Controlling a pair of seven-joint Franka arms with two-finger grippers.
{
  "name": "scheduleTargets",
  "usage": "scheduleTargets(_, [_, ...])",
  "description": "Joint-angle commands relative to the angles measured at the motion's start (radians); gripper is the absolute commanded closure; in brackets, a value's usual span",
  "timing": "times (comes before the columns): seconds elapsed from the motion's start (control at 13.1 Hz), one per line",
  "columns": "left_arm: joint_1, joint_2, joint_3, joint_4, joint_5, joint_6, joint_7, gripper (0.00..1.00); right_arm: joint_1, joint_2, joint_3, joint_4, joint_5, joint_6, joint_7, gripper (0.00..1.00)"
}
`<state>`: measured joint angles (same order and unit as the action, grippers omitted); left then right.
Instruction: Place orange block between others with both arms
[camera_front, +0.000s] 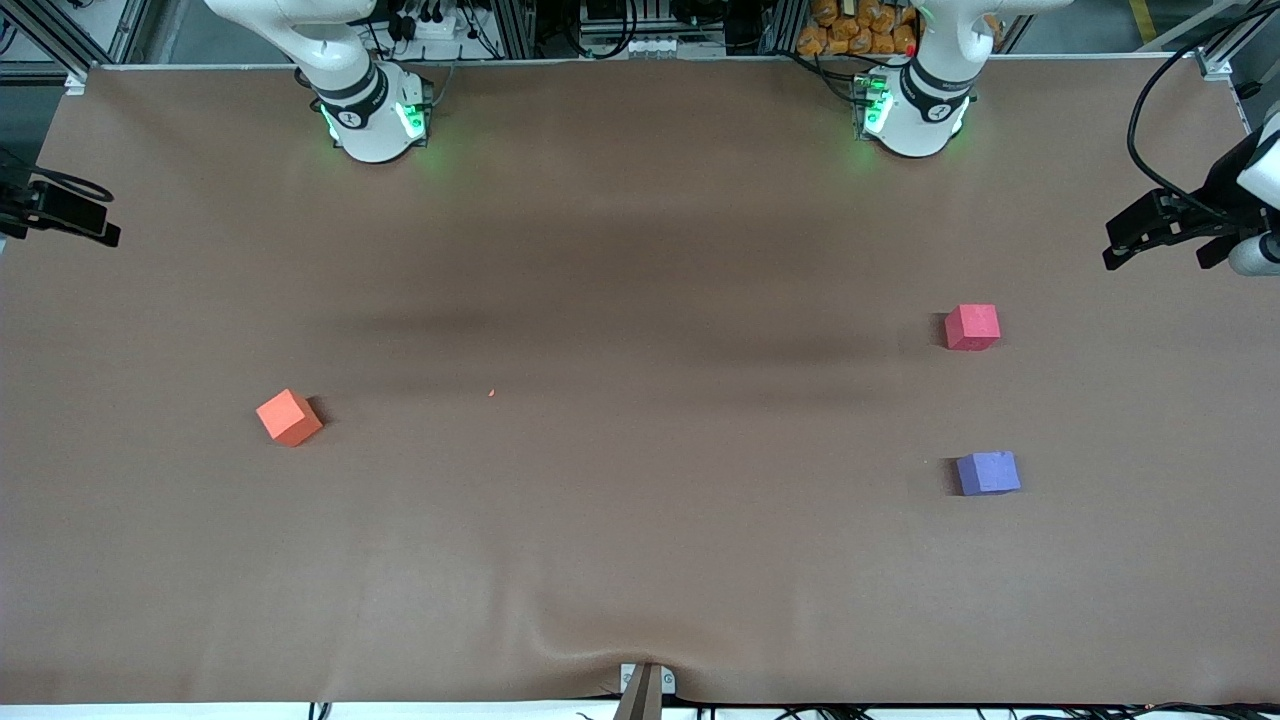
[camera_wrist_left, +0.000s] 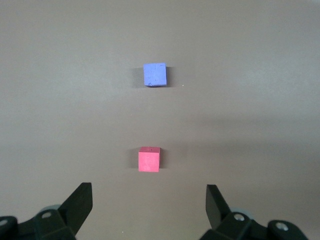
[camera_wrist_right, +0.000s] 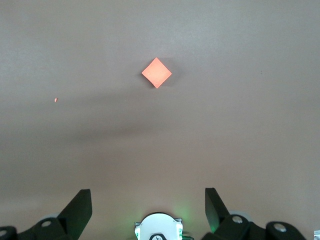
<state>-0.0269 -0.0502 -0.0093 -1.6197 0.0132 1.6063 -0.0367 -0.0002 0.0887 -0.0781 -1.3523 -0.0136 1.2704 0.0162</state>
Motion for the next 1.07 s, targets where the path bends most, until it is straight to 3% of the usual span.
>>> scheduleTargets(0.0, [-0.001, 0.023, -0.001, 0.035, 0.011, -0.04, 0.012, 0.0, 0.005, 0.003, 0.0, 0.007, -0.005, -0.006, 0.016, 0.0])
scheduleTargets(0.76, [-0.002, 0.019, -0.009, 0.032, 0.002, -0.069, -0.002, 0.0, 0.006, 0.008, 0.0, 0.007, -0.005, -0.009, 0.016, 0.0])
scheduleTargets(0.99, [-0.002, 0.019, -0.009, 0.032, 0.001, -0.069, -0.003, 0.0, 0.069, 0.037, 0.0, 0.007, -0.006, -0.011, 0.013, 0.0])
